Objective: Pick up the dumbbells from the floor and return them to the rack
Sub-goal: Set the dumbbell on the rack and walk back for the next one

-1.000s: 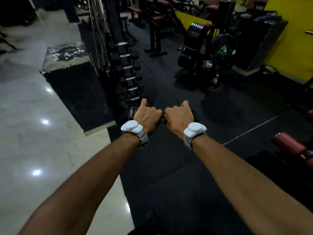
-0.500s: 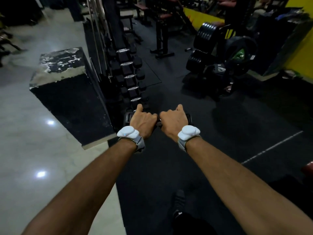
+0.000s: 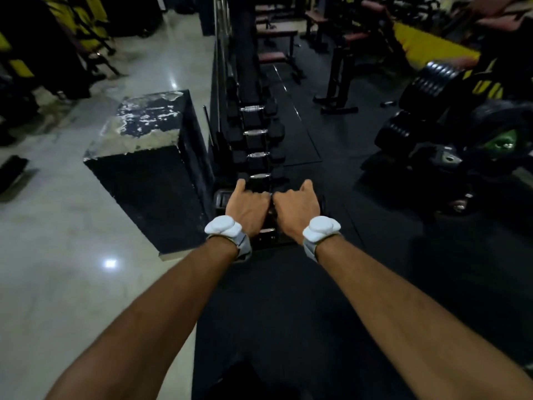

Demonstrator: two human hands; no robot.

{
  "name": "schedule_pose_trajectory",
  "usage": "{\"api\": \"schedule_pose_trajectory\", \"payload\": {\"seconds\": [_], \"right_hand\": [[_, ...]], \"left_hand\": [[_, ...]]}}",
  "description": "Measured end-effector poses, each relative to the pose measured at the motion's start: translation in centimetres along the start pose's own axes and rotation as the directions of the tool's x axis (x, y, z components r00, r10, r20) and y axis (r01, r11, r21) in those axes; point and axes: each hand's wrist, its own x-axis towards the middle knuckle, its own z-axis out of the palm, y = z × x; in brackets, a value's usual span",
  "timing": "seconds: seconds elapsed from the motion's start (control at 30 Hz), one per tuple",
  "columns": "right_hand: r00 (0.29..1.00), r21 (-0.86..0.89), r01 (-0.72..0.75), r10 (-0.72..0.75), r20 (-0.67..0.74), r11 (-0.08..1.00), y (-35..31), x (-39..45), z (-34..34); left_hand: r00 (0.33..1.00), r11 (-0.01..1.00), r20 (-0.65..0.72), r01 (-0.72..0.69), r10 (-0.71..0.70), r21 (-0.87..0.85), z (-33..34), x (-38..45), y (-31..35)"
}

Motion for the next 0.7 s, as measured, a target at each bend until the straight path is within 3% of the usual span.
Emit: {"api": "schedule_pose_trajectory", "payload": {"seconds": [0.37, 0.7], "right_hand": [[1.0, -0.025, -0.002, 0.002, 0.001, 1.0, 3.6, 15.5, 3.9], [0.995, 0.018, -0.091, 0.09, 0.053, 0.996, 5.6, 26.9, 6.6]], "left_hand": [[0.999, 1.0, -0.029, -0.015, 0.015, 0.001, 6.1, 14.5, -5.8], [0.992, 0.991, -0.006, -0.129, 0.129, -0.027, 10.3, 25.5, -11.2]]}}
